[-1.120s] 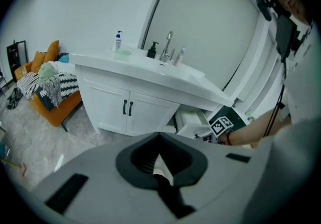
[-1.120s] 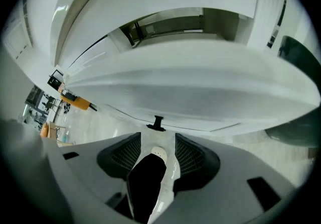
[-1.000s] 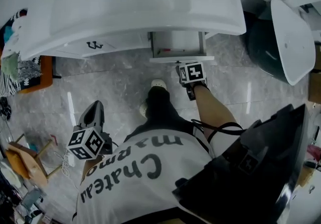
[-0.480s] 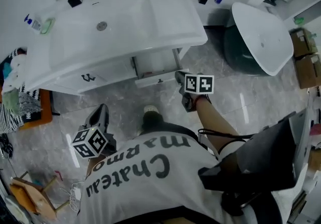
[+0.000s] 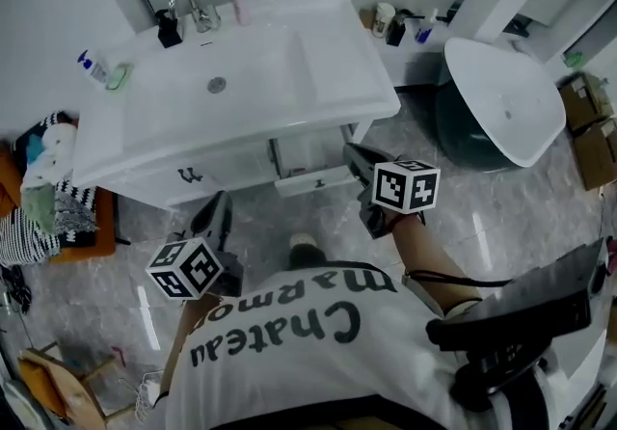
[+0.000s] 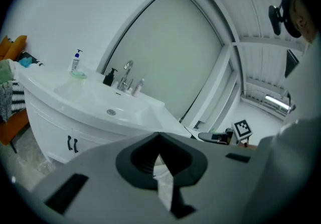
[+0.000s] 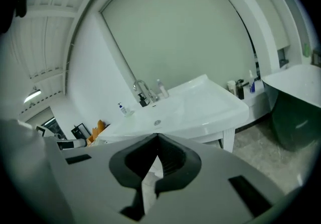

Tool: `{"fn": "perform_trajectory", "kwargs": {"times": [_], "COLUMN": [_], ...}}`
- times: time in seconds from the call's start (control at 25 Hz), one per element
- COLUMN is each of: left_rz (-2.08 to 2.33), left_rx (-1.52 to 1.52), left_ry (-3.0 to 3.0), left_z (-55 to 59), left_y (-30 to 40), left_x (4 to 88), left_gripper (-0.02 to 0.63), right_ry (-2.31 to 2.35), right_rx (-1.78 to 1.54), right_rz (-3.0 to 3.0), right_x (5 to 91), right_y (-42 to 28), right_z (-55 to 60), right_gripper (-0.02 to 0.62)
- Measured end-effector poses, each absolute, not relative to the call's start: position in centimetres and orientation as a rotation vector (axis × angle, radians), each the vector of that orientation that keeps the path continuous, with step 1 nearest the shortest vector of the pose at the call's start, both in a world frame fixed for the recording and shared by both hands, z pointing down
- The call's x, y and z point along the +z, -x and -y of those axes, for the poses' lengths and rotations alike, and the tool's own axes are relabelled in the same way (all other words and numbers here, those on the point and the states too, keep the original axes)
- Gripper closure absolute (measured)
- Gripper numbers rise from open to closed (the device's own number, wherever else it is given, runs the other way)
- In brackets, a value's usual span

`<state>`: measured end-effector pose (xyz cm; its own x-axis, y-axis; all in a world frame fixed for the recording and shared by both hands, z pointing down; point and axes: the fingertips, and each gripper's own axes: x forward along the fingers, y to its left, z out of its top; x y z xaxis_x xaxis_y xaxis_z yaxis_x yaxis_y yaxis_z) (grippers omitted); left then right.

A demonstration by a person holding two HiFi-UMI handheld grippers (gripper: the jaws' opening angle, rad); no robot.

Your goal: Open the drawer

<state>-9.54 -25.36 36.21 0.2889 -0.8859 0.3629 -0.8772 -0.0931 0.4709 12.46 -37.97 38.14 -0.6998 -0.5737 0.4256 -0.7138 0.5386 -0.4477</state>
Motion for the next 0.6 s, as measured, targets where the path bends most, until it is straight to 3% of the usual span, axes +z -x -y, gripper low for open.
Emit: {"fn": "perform_trajectory", "kwargs": {"times": [0.6], "left_rz": [1.652], "left_rx": [-0.019], "left_ry": [-1.903], "left_z": [23.8], "left_y": [11.0], "left_x": [36.5], "left_gripper": [0.598], "right_ry": [-1.046], "right_rx": [0.729], "right_rz": [2.541], "right_x": [38.2], "right_y": [-11.7], "right_z": [37.5], "right_gripper": [0.586]}}
